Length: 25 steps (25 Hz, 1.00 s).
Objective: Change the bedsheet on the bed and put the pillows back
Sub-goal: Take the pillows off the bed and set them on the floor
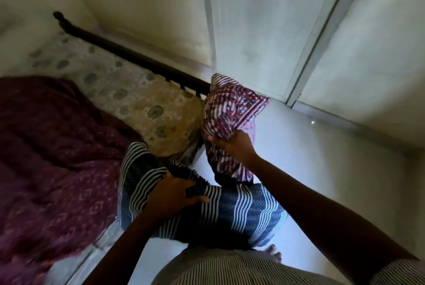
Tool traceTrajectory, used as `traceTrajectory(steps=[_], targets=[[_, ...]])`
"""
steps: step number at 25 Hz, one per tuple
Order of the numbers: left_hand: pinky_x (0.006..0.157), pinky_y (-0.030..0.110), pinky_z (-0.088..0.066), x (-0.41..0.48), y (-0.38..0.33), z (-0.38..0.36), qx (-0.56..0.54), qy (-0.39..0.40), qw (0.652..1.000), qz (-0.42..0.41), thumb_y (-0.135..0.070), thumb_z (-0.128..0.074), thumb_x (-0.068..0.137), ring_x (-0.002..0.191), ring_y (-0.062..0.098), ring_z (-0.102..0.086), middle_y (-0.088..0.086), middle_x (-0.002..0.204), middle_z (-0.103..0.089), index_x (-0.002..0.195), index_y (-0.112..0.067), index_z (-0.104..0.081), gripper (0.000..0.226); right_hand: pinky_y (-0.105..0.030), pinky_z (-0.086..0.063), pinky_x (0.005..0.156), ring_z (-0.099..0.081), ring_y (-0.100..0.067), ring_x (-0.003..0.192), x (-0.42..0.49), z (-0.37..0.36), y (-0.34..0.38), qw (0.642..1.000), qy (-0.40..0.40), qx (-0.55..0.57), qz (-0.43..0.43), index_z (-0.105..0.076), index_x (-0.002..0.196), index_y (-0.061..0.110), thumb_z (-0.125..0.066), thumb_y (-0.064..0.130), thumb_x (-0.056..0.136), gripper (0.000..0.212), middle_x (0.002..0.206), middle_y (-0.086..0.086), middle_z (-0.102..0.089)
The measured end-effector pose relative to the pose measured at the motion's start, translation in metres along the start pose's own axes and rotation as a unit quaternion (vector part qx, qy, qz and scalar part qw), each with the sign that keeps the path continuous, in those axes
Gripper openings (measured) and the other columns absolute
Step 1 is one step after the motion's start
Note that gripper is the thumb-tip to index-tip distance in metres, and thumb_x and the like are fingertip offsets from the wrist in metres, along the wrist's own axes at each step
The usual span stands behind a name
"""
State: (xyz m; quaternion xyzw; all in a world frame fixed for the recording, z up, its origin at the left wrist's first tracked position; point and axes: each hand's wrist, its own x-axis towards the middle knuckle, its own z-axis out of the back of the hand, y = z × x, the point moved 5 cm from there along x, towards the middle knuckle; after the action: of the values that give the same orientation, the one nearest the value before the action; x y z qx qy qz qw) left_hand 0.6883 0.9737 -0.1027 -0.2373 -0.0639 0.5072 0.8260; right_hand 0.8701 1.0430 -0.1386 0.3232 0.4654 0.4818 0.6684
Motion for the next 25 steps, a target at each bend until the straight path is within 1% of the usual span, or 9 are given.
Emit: traceTrajectory(steps=[3,7,10,11,14,16,19,22,25], targets=[[0.051,0.013,-0.024,-0.025,0.037,0.013,-0.005,-0.016,0.999,0.049,-0.096,-0.014,0.054,0.043,-0.003,-0.035,-0.010,0.041,-0.040,0.045,-0.033,-0.040,0.069,-0.038,-0.048,0.091,-0.060,-0.031,0.109,0.040,-0.070,0.037,0.997,0.003,-0.074,0.012,-0.063,0.113,0.006,-0.072,0.045,0.076,0.054,0.115,-0.018,-0.065],[0.050,0.018,-0.029,-0.040,0.088,0.032,-0.013,-0.079,0.989,0.121,-0.095,-0.020,0.054,0.057,0.012,-0.058,0.002,0.053,-0.061,0.060,-0.017,-0.064,0.089,-0.037,-0.042,0.090,-0.056,-0.032,0.113,0.088,-0.155,0.089,0.988,0.043,-0.147,0.012,-0.054,0.122,0.000,-0.064,0.038,0.085,0.054,0.120,-0.023,-0.060],[0.058,0.020,-0.029,-0.040,0.114,0.041,-0.016,-0.055,0.985,0.165,-0.085,-0.029,0.048,0.069,0.017,-0.062,0.002,0.059,-0.063,0.069,-0.013,-0.067,0.083,-0.031,-0.048,0.078,-0.065,0.001,0.083,0.113,-0.208,0.103,0.983,0.173,-0.059,0.019,-0.046,0.129,-0.008,-0.057,0.008,0.090,0.044,0.117,-0.029,-0.056],[0.056,0.019,-0.028,-0.039,0.122,0.042,-0.023,-0.058,0.983,0.170,-0.082,-0.030,0.048,0.068,0.019,-0.062,0.002,0.058,-0.063,0.064,-0.015,-0.065,0.077,-0.027,-0.048,0.082,-0.065,0.002,0.089,0.117,-0.220,0.100,0.974,0.219,-0.054,0.020,-0.040,0.135,-0.006,-0.052,0.002,0.092,0.046,0.127,-0.030,-0.050],[0.047,0.014,-0.031,-0.038,0.137,0.043,-0.068,-0.054,0.984,0.157,-0.093,-0.029,0.044,0.050,0.009,-0.050,-0.012,0.041,-0.040,0.043,-0.030,-0.038,0.064,-0.031,-0.029,0.107,-0.037,-0.026,0.135,0.104,-0.211,0.085,0.953,0.284,-0.094,0.036,-0.031,0.144,0.008,-0.045,0.015,0.097,0.049,0.148,-0.014,-0.035],[0.046,0.011,-0.033,-0.033,0.143,0.042,-0.071,-0.043,0.986,0.146,-0.093,-0.032,0.046,0.041,-0.001,-0.042,-0.016,0.039,-0.033,0.042,-0.032,-0.031,0.061,-0.031,-0.025,0.110,-0.035,-0.025,0.136,0.084,-0.191,0.069,0.935,0.336,-0.093,0.063,-0.035,0.143,0.011,-0.045,0.025,0.098,0.048,0.149,-0.010,-0.036],[0.047,0.011,-0.034,-0.019,0.131,0.045,-0.081,-0.028,0.991,0.107,-0.080,-0.042,0.055,0.049,-0.006,-0.051,-0.014,0.039,-0.034,0.043,-0.031,-0.033,0.051,-0.035,-0.022,0.112,-0.036,-0.017,0.132,0.028,-0.151,0.040,0.865,0.427,-0.239,0.115,-0.037,0.142,0.025,-0.064,0.043,0.083,0.067,0.147,0.002,-0.039],[0.048,0.012,-0.034,0.004,0.091,0.052,-0.092,-0.020,0.994,0.050,-0.072,-0.041,0.057,0.040,0.001,-0.043,-0.008,0.041,-0.044,0.046,-0.024,-0.049,0.050,-0.035,-0.037,0.106,-0.050,-0.017,0.115,-0.016,-0.111,0.031,0.848,0.354,-0.341,0.201,-0.052,0.128,0.019,-0.079,0.055,0.060,0.082,0.127,-0.001,-0.057],[0.056,0.011,-0.038,0.021,0.041,0.055,-0.094,0.003,0.996,0.004,-0.073,-0.039,0.057,0.048,-0.003,-0.043,-0.005,0.054,-0.053,0.065,-0.012,-0.064,0.066,-0.032,-0.042,0.097,-0.055,-0.022,0.111,-0.038,-0.064,0.022,0.864,0.256,-0.381,0.206,-0.056,0.124,0.020,-0.072,0.060,0.066,0.073,0.122,-0.003,-0.060]])
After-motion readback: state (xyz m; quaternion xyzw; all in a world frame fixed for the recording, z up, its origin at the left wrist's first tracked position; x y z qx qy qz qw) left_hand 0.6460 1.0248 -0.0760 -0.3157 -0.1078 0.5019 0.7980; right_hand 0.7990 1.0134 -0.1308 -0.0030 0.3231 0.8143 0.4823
